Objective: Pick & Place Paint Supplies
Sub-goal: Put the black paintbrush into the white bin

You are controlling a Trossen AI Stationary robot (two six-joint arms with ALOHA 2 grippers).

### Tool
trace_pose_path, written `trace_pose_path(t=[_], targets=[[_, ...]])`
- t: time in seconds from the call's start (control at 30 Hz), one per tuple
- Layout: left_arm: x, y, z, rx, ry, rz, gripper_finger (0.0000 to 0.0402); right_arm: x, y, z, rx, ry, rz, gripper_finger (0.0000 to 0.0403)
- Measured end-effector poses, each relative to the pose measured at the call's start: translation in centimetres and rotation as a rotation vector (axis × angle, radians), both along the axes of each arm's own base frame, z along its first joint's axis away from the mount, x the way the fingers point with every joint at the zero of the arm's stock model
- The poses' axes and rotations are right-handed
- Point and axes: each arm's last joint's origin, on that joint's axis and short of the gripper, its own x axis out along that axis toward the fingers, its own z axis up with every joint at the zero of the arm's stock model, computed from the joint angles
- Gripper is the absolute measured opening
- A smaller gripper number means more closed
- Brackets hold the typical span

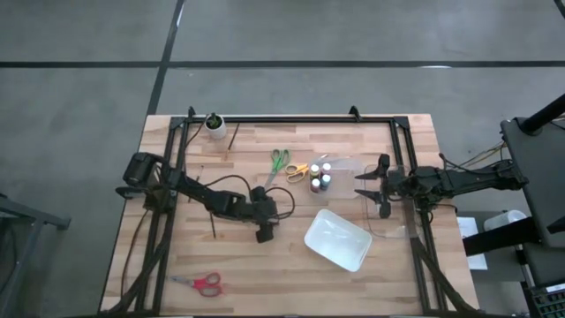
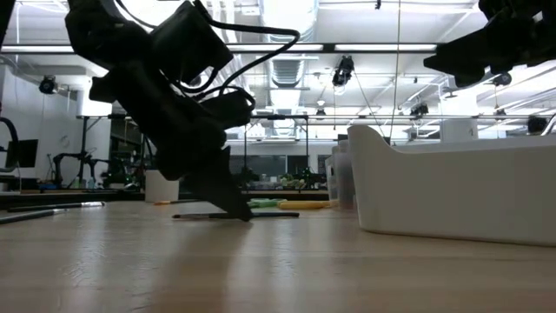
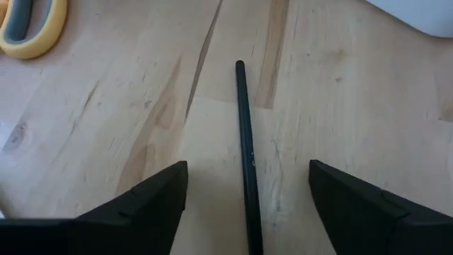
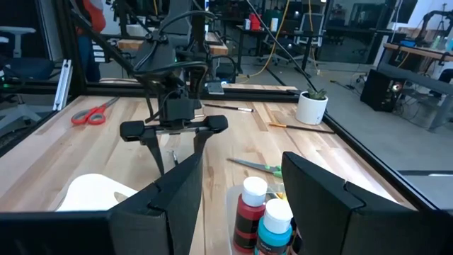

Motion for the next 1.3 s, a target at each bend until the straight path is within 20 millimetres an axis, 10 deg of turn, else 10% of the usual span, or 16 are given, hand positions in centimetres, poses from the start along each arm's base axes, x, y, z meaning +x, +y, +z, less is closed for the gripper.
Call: trace_pose_path(t=[0.83, 1.3], targets=[[-0.27, -0.03, -0.18, 0.015, 0.026, 0.007, 0.0083, 0.00, 0.00, -0.01, 0.000, 0.000, 0.000, 0.0191], [-0.34, -0.15, -0.18, 0.026, 0.020, 0.044, 0.0041, 0.00, 0.00, -0.01, 0.002, 0.000, 0.000, 0.0191]])
